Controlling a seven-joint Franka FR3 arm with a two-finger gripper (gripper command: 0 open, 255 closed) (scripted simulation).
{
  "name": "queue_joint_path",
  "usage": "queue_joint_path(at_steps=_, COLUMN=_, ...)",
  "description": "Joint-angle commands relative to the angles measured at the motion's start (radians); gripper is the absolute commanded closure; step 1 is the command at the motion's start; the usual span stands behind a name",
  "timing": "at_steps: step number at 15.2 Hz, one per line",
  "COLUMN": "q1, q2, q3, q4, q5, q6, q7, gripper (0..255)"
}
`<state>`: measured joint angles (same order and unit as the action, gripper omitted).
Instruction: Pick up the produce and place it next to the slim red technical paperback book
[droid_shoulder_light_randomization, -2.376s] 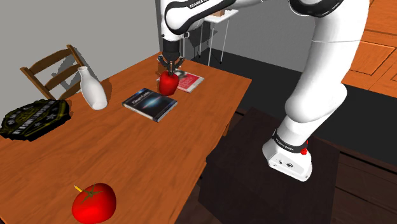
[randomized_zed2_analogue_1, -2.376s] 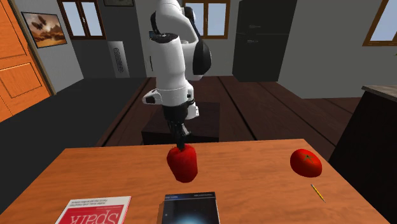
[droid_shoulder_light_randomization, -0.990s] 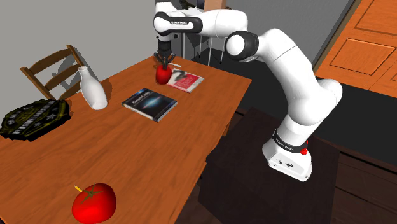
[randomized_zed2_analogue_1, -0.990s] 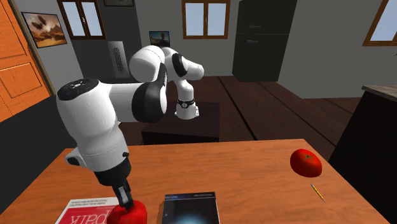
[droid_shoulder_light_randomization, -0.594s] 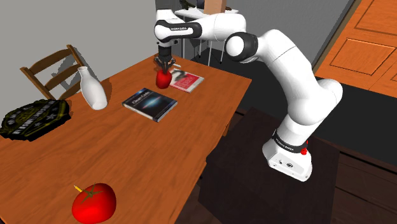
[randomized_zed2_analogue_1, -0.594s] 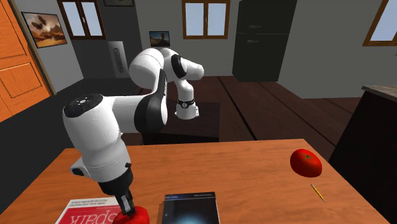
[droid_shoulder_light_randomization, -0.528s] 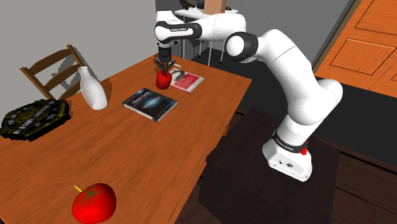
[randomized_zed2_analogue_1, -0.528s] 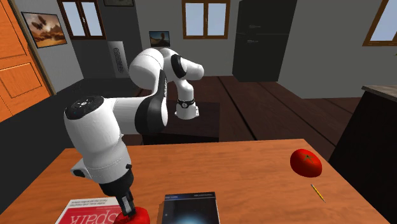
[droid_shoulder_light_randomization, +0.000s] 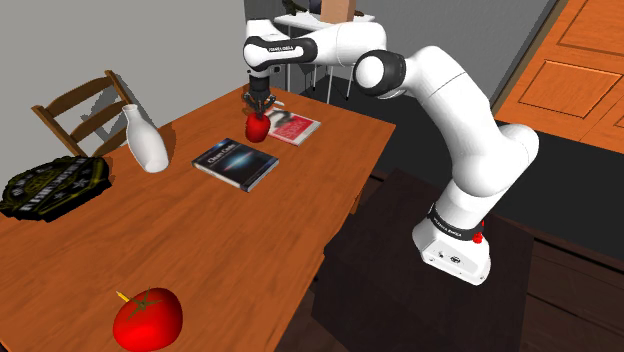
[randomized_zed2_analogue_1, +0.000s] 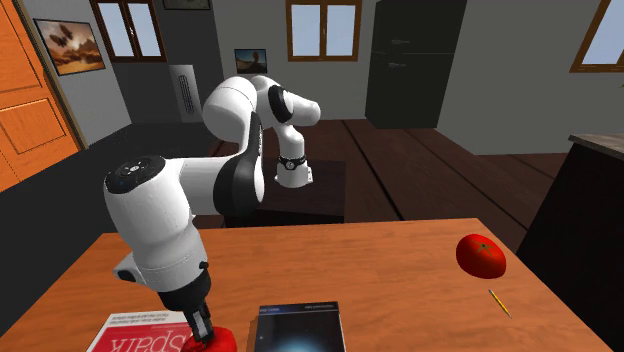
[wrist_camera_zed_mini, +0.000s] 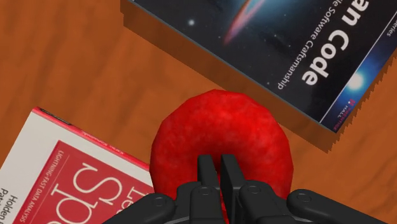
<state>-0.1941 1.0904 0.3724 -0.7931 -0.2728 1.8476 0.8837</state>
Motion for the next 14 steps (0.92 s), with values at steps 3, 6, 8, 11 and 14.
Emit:
queue_joint_path(at_steps=3, q1=0.000, q2=0.000, q3=0.000, q4=0.001, q5=0.000, q6=0.000, q7=0.000, gripper=0)
queue_joint_path(at_steps=6, q1=0.000, q2=0.000, q3=0.000, q4=0.001, q5=0.000, q6=0.000, q7=0.000, gripper=0)
queue_joint_path(at_steps=8, q1=0.004, q2=-0.015, q3=0.003, q4=0.042, q5=0.004, q6=-0.055, q7=-0.005, gripper=0)
queue_joint_path(at_steps=11, q1=0.015, q2=-0.015, q3=0.003, q4=0.106, q5=0.008, q6=-0.116, q7=-0.012, gripper=0)
queue_joint_path(at_steps=14, q1=0.015, q2=-0.015, q3=0.003, q4=0.106, q5=0.008, q6=-0.116, q7=-0.012, gripper=0)
